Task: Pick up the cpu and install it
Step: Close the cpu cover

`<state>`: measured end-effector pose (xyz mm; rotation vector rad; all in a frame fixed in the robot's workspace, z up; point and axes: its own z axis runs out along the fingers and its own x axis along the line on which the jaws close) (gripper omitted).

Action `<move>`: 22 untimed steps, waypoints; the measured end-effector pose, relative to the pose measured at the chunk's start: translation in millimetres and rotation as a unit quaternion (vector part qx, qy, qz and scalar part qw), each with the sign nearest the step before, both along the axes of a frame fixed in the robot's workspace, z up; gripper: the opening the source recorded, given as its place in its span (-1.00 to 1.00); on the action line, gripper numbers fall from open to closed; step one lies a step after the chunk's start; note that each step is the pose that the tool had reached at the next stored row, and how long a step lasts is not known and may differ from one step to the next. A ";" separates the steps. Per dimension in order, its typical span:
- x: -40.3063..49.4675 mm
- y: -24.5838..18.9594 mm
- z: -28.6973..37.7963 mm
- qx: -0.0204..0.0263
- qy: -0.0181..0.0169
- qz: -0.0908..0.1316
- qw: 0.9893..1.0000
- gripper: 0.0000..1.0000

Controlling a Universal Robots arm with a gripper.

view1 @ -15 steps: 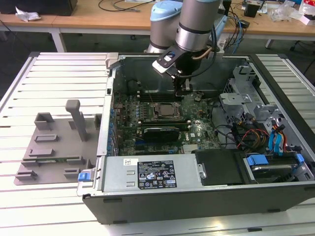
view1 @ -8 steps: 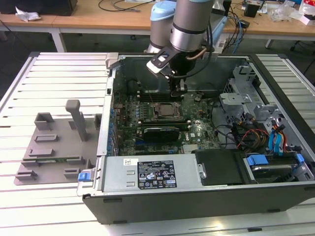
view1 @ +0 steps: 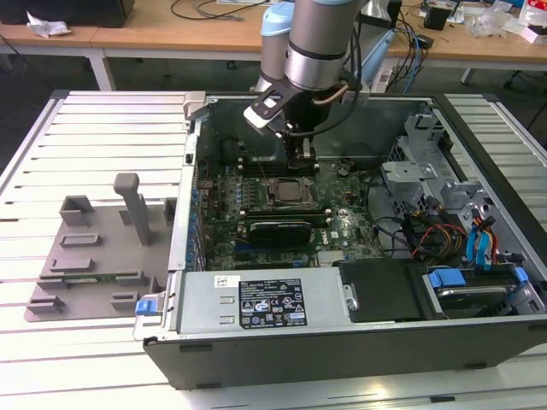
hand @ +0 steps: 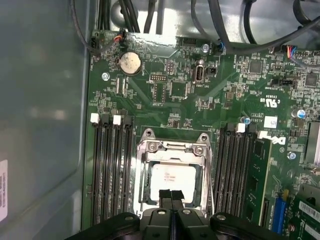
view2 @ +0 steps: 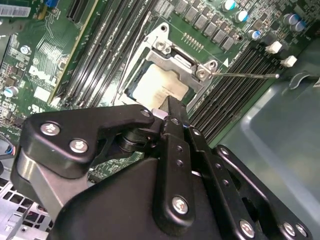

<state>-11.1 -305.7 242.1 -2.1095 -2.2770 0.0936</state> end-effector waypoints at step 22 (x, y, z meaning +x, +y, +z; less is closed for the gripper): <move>-8.7 0.0 -37.8 0.000 0.000 0.000 1.000 -0.79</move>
